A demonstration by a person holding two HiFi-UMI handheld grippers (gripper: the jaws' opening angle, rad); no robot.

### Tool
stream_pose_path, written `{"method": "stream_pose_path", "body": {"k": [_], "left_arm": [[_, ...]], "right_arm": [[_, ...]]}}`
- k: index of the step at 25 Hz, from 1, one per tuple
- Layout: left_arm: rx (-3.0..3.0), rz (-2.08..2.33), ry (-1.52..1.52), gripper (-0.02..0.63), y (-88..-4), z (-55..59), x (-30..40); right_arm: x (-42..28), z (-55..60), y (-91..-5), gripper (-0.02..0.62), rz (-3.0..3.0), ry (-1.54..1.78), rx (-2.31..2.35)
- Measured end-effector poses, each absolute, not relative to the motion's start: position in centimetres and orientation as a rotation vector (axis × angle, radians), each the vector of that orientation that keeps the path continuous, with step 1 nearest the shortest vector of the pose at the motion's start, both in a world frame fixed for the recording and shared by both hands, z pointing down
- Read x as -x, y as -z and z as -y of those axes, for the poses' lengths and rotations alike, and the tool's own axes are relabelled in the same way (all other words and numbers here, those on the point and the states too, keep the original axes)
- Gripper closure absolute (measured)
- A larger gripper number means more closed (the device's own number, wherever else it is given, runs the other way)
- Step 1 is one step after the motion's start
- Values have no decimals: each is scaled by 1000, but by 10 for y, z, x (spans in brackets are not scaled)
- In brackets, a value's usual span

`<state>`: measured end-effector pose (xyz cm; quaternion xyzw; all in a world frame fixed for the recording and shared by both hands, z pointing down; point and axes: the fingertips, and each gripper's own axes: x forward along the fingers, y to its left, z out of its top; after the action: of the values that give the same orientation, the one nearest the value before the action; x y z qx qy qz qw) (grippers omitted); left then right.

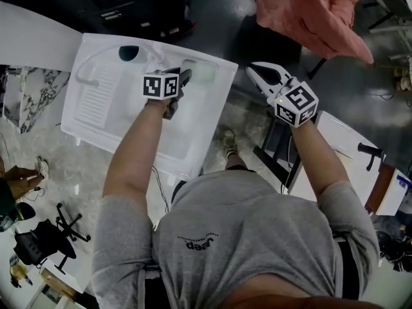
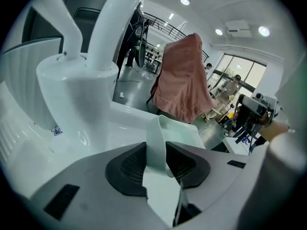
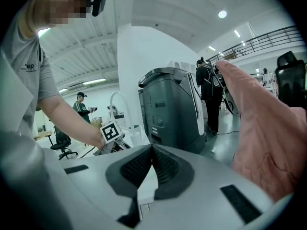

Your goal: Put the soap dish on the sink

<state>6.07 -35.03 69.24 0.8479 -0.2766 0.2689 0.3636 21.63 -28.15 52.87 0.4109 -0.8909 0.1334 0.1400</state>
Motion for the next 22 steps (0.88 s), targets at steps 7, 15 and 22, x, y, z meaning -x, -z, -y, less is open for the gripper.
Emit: {"method": "stream_pose_path", "body": {"k": [7,15,22], "left_arm": [[-2185,804,-869,482,-713,351,-55],[-2236,1009,-1067,503,-715,360,-55],[-2271,1053,-948,463,-700,365,-59]], "right_arm": [[-215,280,-536,541,2572,-412,-1175],[-207,278,-536,541,2585,-425,-1149],[-210,276,-535,541,2578,-423,-1158]]}}
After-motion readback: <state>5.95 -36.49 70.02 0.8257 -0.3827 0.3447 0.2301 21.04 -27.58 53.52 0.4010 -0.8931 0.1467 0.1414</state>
